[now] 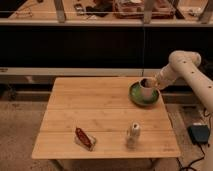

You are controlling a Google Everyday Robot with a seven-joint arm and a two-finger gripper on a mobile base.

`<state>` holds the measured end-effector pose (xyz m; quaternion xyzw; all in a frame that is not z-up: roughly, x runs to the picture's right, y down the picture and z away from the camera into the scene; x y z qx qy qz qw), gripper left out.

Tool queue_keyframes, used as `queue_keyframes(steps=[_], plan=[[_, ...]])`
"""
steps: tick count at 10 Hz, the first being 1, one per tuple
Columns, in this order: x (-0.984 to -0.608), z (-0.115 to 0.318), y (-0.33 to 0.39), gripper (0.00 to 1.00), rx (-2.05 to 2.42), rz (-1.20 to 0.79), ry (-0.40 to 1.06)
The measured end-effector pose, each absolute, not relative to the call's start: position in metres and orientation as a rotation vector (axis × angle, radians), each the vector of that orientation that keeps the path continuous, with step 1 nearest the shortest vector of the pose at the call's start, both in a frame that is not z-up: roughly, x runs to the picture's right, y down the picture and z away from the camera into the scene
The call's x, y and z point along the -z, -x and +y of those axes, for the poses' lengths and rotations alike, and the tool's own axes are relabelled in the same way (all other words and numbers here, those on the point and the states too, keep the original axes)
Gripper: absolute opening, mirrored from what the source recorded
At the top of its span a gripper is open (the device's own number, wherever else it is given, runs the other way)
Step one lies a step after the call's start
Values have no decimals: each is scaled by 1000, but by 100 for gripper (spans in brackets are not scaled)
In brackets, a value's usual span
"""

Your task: Place the ceramic cup in the ceramic bowl

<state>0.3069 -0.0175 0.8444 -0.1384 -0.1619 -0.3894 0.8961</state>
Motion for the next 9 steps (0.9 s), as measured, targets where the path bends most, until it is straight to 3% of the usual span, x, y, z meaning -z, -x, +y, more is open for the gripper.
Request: queue_keyframes(steps=[5, 9], plan=[[-864, -22, -300, 80, 733, -340, 159], [-826, -66, -311, 80, 694, -340, -36]])
